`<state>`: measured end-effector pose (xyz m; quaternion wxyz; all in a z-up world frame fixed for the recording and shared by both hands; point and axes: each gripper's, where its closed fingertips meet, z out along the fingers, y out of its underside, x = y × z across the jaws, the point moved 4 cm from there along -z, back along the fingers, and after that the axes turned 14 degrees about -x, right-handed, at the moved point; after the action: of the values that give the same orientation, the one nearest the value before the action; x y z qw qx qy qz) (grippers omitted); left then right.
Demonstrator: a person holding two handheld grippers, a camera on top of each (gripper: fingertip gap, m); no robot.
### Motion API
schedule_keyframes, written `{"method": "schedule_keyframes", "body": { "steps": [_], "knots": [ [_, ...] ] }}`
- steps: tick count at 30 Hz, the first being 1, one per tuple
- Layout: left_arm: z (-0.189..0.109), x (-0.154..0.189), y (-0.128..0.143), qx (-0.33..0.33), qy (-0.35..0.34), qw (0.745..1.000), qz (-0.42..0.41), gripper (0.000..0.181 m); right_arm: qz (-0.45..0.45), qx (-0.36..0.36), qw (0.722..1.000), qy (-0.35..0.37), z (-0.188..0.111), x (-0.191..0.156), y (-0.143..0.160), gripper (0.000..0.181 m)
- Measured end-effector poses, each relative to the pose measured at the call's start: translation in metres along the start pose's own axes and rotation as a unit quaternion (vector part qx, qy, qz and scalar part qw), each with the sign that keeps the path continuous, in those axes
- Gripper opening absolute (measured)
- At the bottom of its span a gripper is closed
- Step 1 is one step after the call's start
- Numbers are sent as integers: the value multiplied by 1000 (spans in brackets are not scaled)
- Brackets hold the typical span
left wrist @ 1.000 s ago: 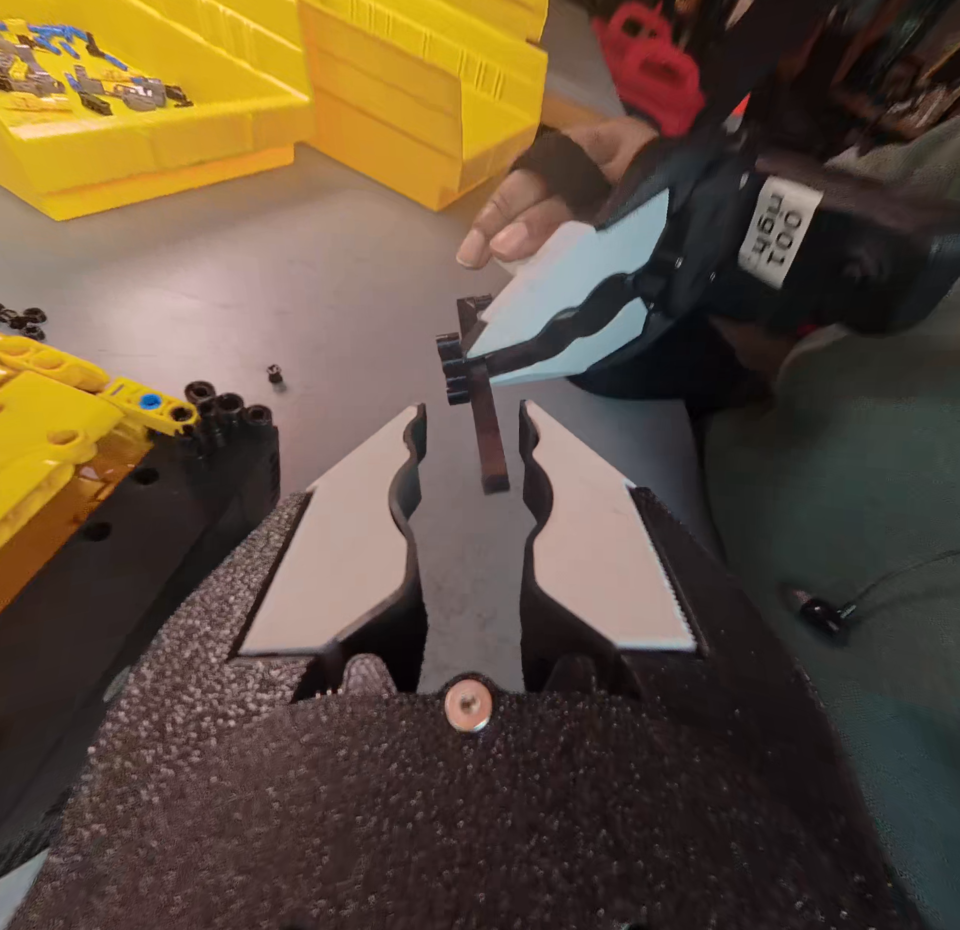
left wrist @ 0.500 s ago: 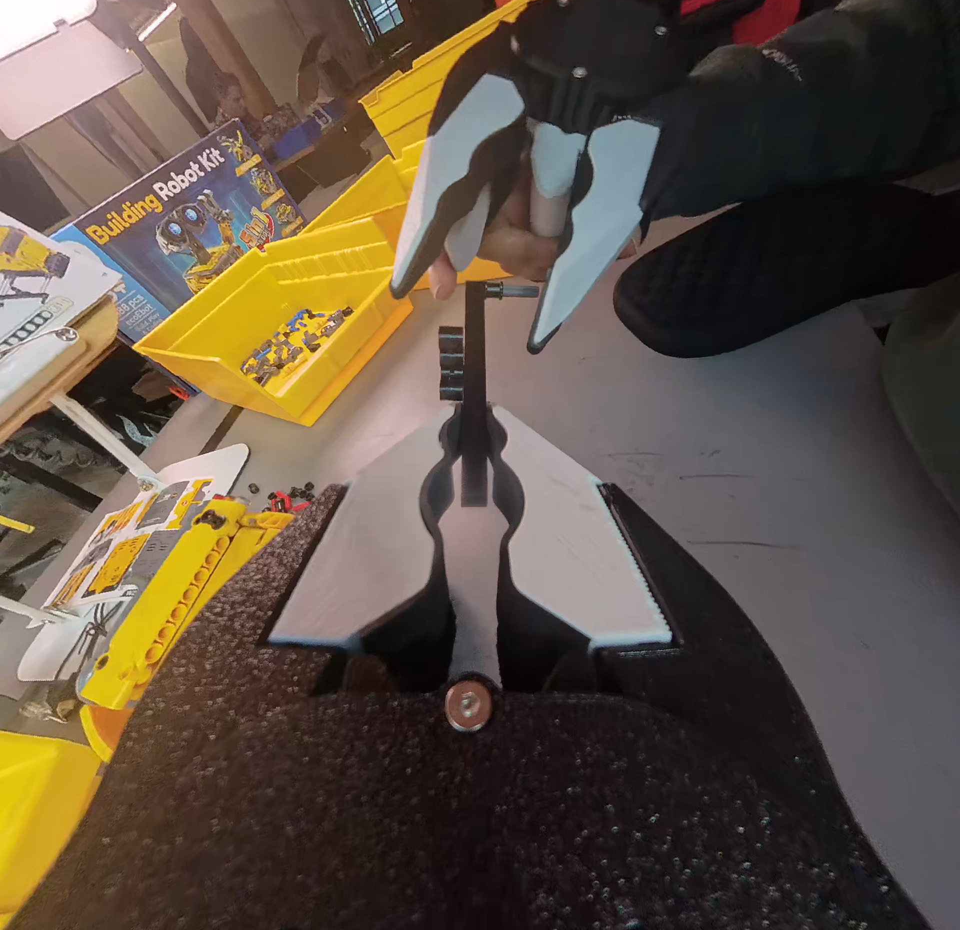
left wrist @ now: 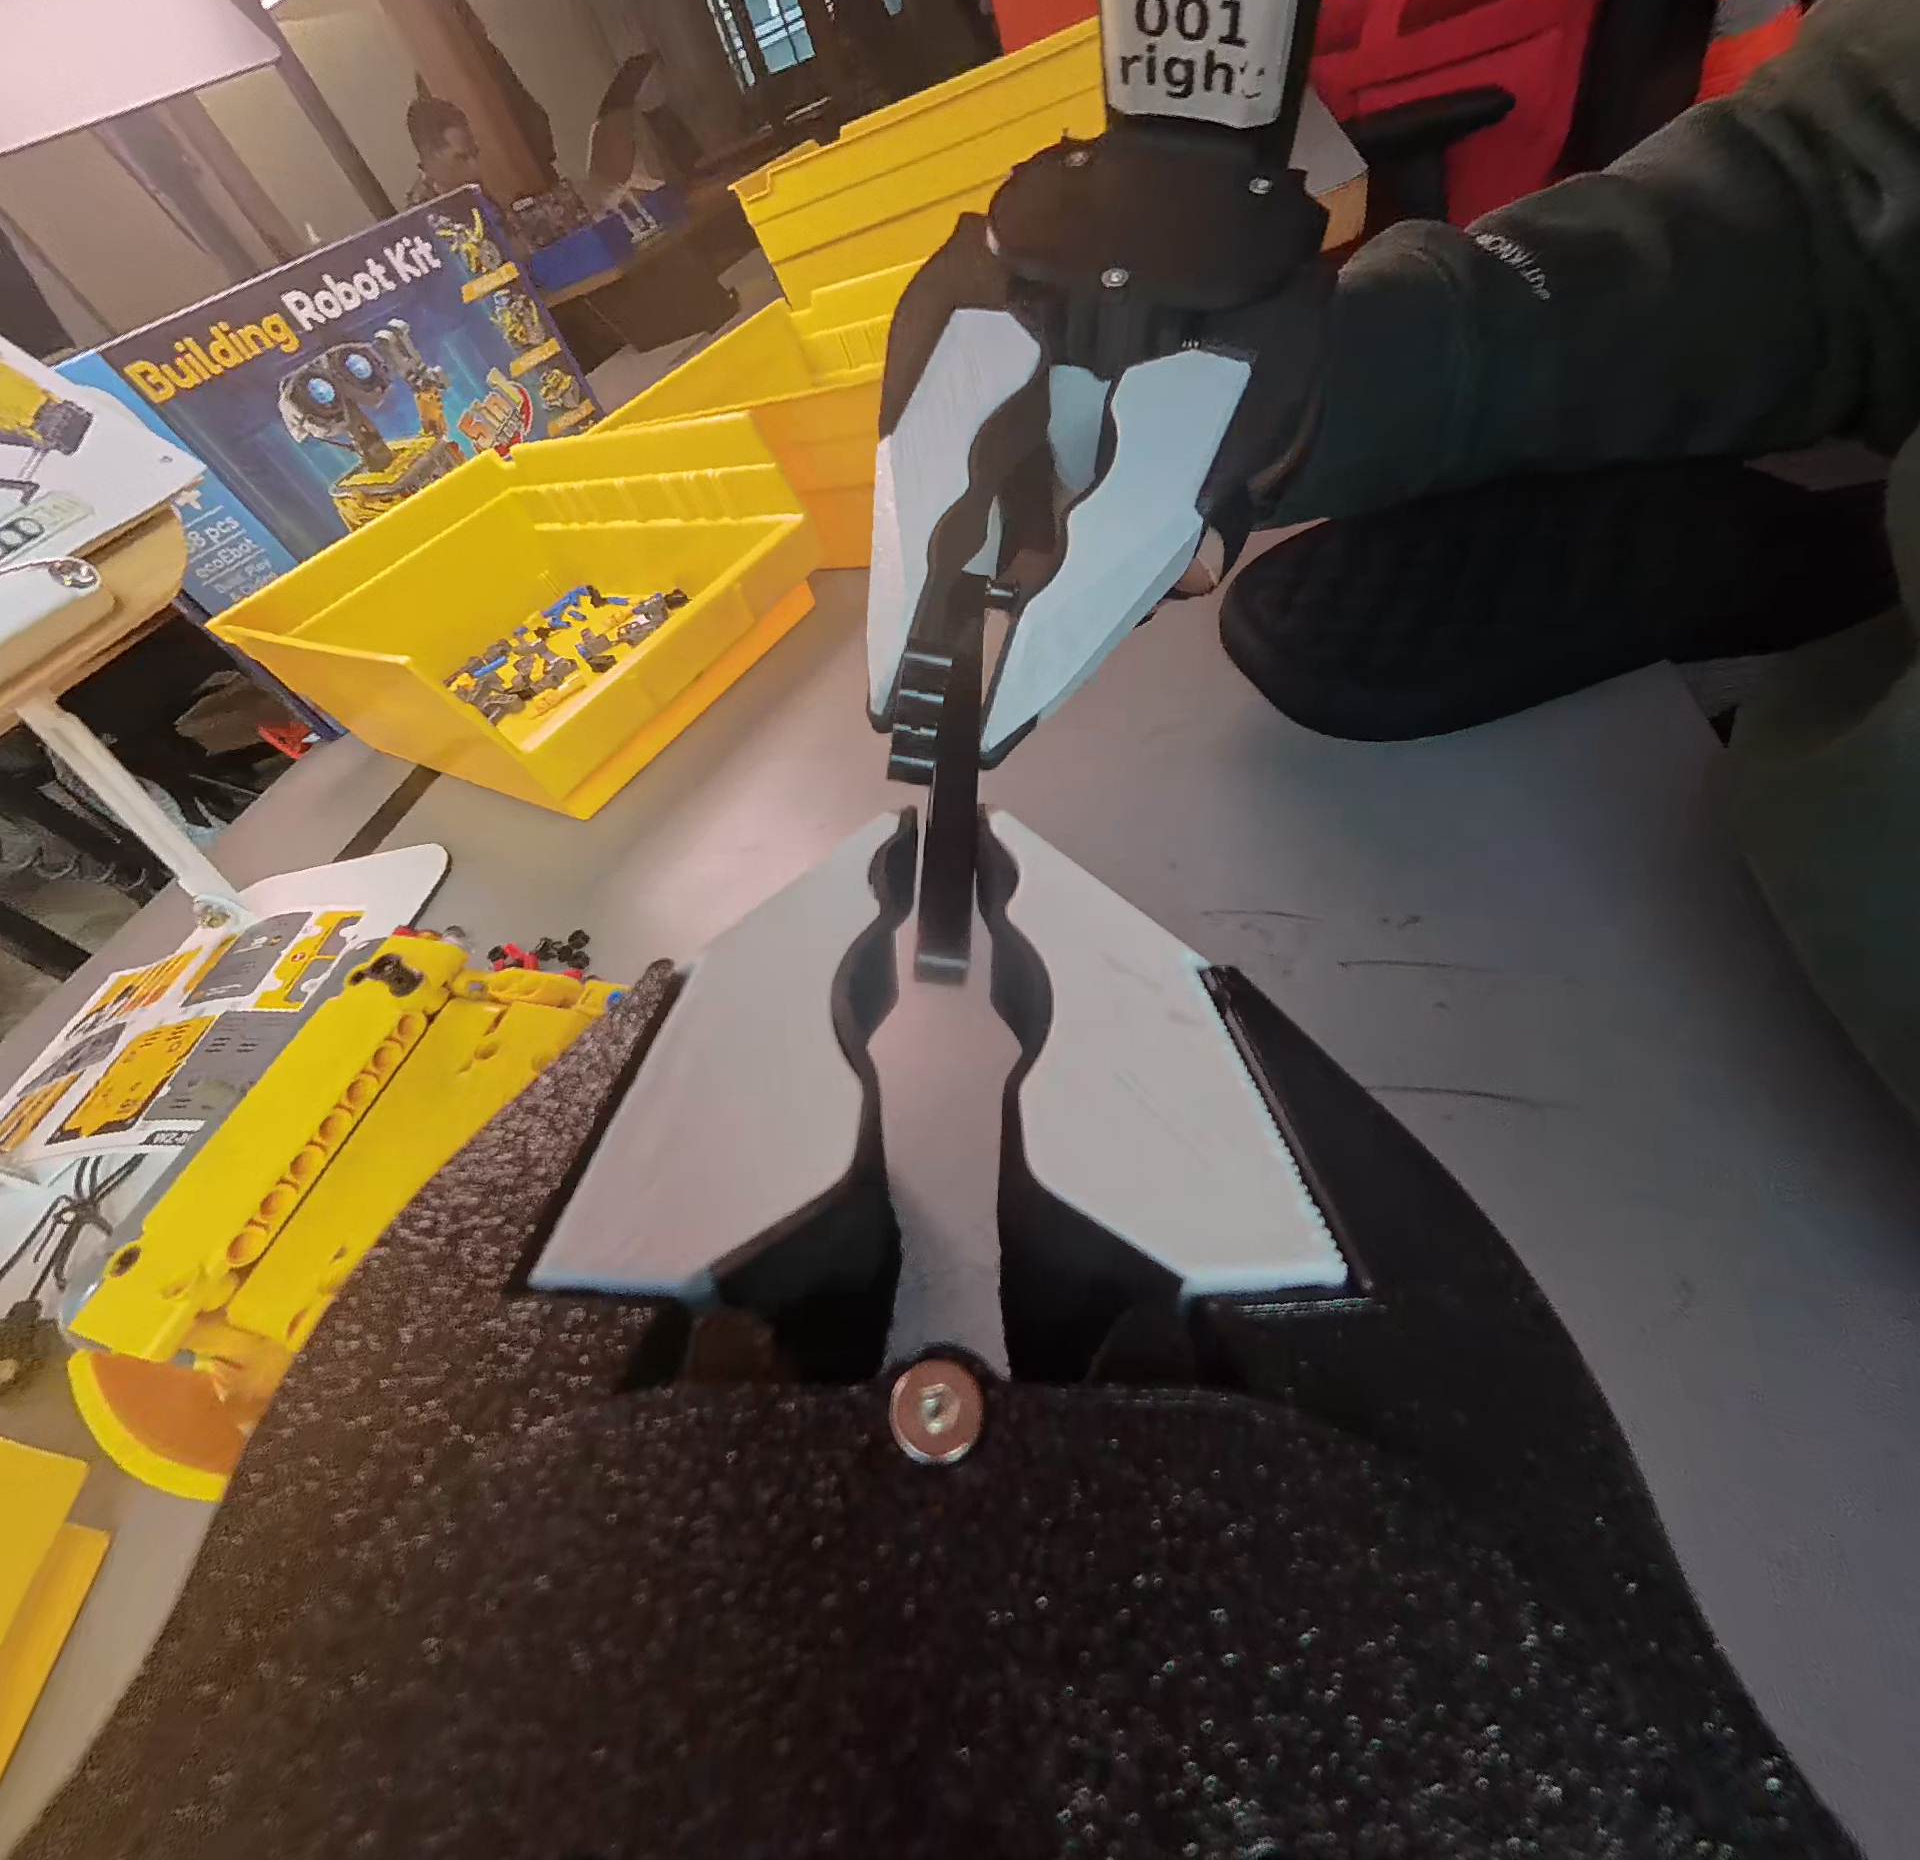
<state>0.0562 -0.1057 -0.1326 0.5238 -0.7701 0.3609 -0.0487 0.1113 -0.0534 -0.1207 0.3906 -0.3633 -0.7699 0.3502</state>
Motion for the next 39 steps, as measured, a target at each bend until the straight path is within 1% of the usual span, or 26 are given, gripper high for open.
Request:
{"method": "schedule_keyframes", "body": {
  "steps": [3, 6, 8, 9, 10, 15, 21, 26, 32, 39],
  "knots": [
    [0, -4, 3, -8, -9, 1000, -7, 8, 0, -2, 1000, 20, 3, 2, 2, 16],
    [2, -5, 6, -18, 18, 999, -36, 8, -1, 1, 1000, 22, 4, 1, 7, 19],
    [1, -7, 6, -15, 17, 999, -39, 7, -17, 10, 1000, 14, 2, -2, 9, 39],
    [1, -8, 7, -18, 6, 999, -28, 7, -26, 9, 1000, 14, 1, -2, 11, 44],
    [0, -9, 8, -20, -7, 1000, -12, 7, -34, 10, 999, 18, -1, -1, 13, 45],
    [-5, -2, -1, -2, -38, 997, 61, 7, -30, 42, 998, 19, -15, 2, 11, 46],
    [-6, 7, -7, 5, -52, 993, 108, 7, -5, 71, 997, -29, -19, -5, 8, 37],
    [-5, 9, -7, 8, -54, 992, 112, 7, -11, 67, 997, -33, -16, -8, 10, 28],
    [-7, 6, -6, 12, -53, 993, 101, 7, -21, 78, 996, -34, -24, -6, 10, 35],
    [-9, 1, -4, 17, -44, 996, 76, 7, -22, 74, 997, -32, -29, -4, 15, 37]
  ]
}}
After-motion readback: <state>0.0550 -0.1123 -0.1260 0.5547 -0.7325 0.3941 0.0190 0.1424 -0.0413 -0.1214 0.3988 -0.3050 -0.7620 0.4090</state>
